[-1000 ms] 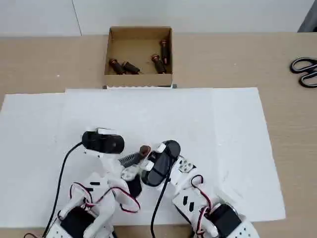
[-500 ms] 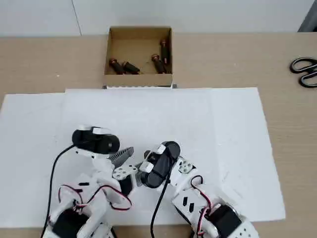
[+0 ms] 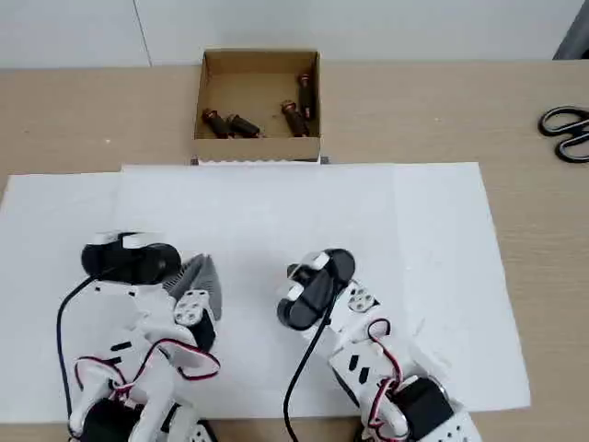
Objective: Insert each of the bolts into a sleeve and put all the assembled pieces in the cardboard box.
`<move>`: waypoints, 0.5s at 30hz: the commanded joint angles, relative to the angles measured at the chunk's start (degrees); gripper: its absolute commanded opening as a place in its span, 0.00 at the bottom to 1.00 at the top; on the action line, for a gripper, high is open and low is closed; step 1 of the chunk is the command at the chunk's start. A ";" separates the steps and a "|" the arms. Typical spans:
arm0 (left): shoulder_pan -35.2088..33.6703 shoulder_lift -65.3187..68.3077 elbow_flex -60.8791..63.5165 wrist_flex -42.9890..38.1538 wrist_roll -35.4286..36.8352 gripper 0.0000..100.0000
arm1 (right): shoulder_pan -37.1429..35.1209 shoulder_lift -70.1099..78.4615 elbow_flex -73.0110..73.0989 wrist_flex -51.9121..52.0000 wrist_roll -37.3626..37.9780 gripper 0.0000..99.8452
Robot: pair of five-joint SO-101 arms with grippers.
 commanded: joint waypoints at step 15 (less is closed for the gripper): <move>-15.38 -0.70 14.02 -4.66 -12.40 0.01 | 19.21 -0.57 -2.64 -1.71 -11.34 0.00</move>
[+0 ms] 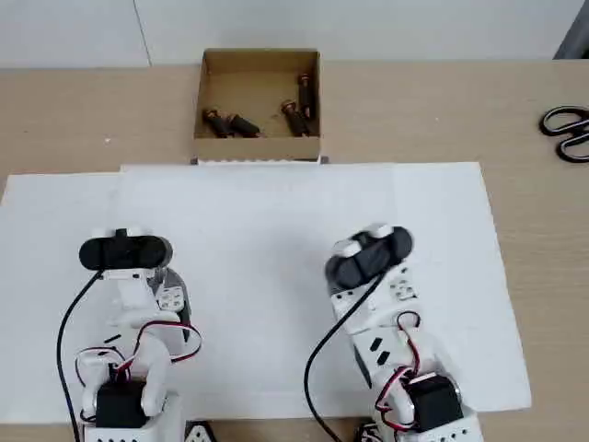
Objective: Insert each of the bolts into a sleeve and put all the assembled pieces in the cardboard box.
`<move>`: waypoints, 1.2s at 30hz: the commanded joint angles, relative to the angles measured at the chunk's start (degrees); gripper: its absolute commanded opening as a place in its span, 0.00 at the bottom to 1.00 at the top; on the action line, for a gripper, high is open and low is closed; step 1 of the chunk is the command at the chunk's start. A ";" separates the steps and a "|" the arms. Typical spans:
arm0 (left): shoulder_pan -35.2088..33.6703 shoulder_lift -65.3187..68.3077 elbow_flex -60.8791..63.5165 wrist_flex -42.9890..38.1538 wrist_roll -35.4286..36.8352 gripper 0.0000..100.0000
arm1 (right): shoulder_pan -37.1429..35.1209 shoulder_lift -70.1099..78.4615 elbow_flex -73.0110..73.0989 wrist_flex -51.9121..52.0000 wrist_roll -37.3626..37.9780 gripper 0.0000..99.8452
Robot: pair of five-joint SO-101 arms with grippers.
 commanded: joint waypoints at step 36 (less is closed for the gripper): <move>-0.53 -0.70 5.05 -2.64 -1.05 0.01 | 4.53 28.00 -32.79 -1.80 -8.26 0.00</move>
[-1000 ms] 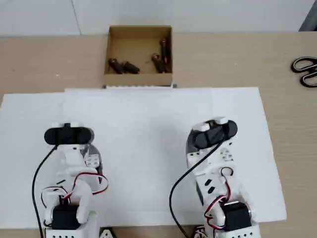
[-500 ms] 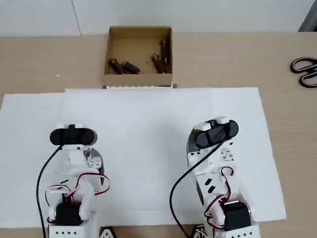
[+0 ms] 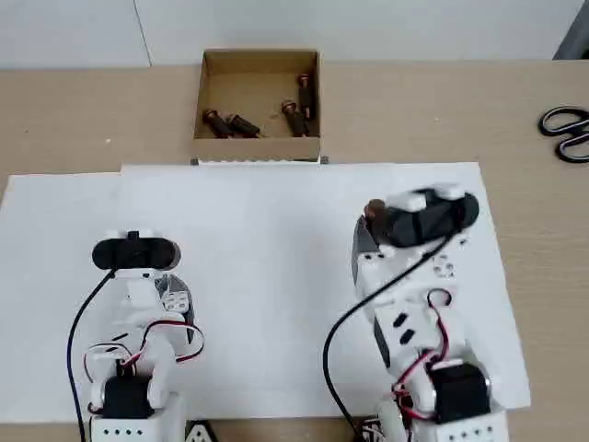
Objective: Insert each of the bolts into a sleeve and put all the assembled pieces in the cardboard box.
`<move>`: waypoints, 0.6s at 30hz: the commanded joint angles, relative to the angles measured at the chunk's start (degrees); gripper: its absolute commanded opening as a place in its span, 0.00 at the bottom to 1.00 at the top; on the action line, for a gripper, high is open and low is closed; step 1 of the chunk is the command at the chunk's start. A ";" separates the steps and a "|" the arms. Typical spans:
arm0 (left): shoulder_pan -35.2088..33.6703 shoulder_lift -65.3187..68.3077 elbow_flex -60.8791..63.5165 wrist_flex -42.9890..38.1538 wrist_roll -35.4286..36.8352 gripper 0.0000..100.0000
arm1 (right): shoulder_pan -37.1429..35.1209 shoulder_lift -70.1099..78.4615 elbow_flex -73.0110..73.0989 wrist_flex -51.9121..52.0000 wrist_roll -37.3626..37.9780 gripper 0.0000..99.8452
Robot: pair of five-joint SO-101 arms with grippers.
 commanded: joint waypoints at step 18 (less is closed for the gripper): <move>-0.35 -0.70 -0.22 -1.23 -0.26 0.01 | 0.04 52.44 -30.07 -28.26 5.63 0.00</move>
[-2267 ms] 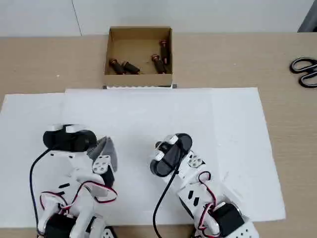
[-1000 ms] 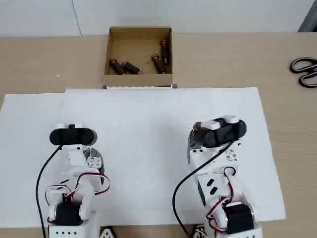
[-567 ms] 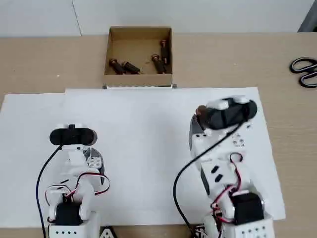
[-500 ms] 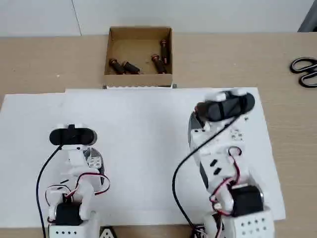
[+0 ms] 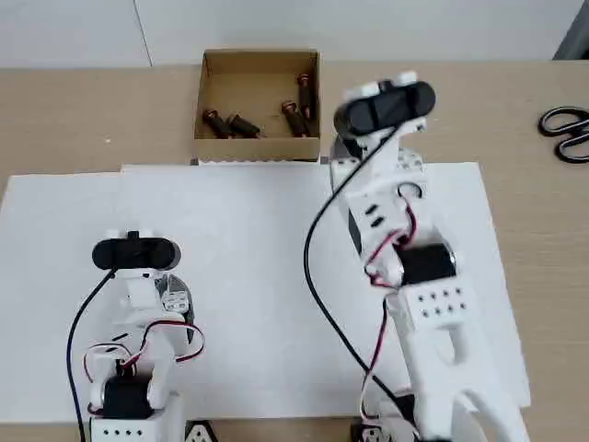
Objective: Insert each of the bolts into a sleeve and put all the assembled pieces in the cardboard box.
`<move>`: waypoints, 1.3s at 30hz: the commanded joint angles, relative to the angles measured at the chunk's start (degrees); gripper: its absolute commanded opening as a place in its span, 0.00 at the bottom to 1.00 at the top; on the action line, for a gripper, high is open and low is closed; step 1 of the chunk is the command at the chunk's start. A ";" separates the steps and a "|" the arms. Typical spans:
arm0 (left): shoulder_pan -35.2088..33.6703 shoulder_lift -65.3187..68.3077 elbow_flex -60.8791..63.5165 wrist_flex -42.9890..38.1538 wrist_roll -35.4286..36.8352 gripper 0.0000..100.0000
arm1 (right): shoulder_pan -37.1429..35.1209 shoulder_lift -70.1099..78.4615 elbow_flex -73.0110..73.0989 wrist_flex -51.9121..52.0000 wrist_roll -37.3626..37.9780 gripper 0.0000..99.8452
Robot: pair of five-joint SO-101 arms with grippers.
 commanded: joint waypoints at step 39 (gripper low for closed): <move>-0.35 -0.70 -0.22 -1.23 -0.26 0.01 | -6.02 80.75 -89.76 0.92 6.42 0.26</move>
